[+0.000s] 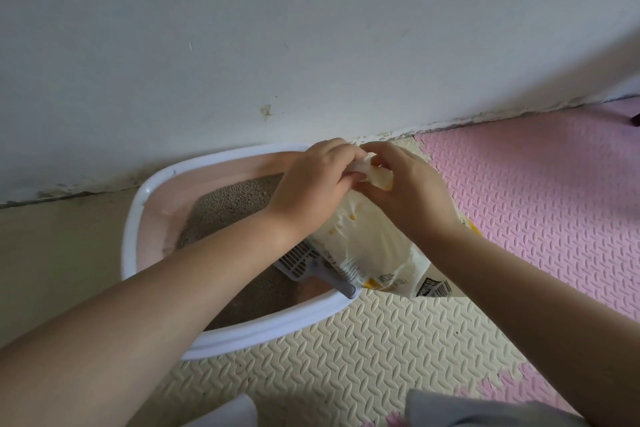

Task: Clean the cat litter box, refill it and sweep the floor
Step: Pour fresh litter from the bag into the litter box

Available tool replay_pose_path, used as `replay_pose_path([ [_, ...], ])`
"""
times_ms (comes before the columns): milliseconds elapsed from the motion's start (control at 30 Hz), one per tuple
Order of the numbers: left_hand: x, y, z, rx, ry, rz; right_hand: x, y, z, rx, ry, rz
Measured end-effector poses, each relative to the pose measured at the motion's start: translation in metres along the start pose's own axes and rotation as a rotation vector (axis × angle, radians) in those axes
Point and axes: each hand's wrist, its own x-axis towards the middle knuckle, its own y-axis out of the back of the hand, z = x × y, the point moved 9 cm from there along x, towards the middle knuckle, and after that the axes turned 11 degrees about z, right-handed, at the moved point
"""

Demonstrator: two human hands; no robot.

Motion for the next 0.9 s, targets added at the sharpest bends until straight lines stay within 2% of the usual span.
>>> replay_pose_path([
  [233,-0.003,0.008,-0.005,-0.051,-0.065,-0.05,-0.003,0.006,-0.001,-0.018,0.06,0.088],
  [433,-0.033,0.026,-0.086,0.093,0.175,-0.078,-0.01,0.013,0.002,0.012,0.053,0.103],
  [533,-0.054,0.025,-0.113,0.195,0.2,-0.167,-0.013,0.015,0.008,0.03,0.032,0.1],
  [900,-0.085,-0.005,-0.156,0.316,0.312,-0.341,-0.016,0.015,0.009,0.077,0.033,0.085],
])
